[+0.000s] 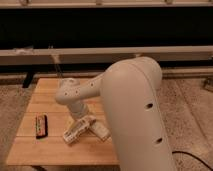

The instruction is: Place the bottle in the ceramic bowl

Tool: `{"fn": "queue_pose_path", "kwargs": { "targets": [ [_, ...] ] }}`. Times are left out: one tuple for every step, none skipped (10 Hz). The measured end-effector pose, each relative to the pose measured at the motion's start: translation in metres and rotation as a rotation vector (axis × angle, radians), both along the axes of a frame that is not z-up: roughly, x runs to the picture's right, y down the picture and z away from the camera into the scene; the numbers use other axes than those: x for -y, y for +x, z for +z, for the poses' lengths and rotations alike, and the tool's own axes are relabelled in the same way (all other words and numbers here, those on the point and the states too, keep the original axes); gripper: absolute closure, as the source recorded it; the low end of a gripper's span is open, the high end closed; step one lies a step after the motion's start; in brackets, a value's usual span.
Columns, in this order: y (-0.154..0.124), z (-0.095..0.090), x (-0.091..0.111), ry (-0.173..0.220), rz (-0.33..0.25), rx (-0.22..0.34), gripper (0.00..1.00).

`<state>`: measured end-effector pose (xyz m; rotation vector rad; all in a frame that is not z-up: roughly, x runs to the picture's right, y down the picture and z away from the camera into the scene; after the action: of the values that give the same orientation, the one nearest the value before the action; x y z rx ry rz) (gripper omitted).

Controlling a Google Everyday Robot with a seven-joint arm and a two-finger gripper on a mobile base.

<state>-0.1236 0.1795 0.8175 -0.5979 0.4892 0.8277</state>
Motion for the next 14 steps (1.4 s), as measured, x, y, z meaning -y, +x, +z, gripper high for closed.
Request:
{"fn": "queue_pose_path", "kwargs": {
  "targets": [
    [-0.0006, -0.0003, 0.0002, 0.000, 0.000, 0.001, 0.23],
    [-0.0023, -0.0011, 0.0005, 0.000, -0.003, 0.002, 0.23],
    [-0.0022, -0.0021, 0.0012, 0.000, -0.004, 0.002, 0.23],
    [-0.0020, -0.0029, 0.0021, 0.000, -0.004, 0.001, 0.23],
    [-0.0019, -0.0037, 0.0028, 0.000, -0.004, 0.000, 0.23],
    [-0.0019, -0.0040, 0.0031, 0.000, -0.004, 0.000, 0.23],
    [-0.0019, -0.0042, 0.0033, 0.000, -0.004, 0.000, 0.23],
    [-0.0018, -0.0046, 0.0040, 0.000, -0.004, 0.000, 0.23],
    [-0.0016, -0.0048, 0.0041, 0.000, -0.003, 0.000, 0.23],
    [-0.0017, -0.0052, 0.0044, 0.000, -0.003, 0.000, 0.23],
    [-0.0015, -0.0053, 0.0047, 0.000, -0.003, 0.000, 0.23],
    [-0.0014, -0.0055, 0.0048, 0.000, -0.003, -0.001, 0.23],
    [-0.0015, -0.0057, 0.0051, 0.000, -0.002, -0.001, 0.23],
    [-0.0020, -0.0064, 0.0058, 0.001, -0.002, 0.000, 0.23]
  ]
}}
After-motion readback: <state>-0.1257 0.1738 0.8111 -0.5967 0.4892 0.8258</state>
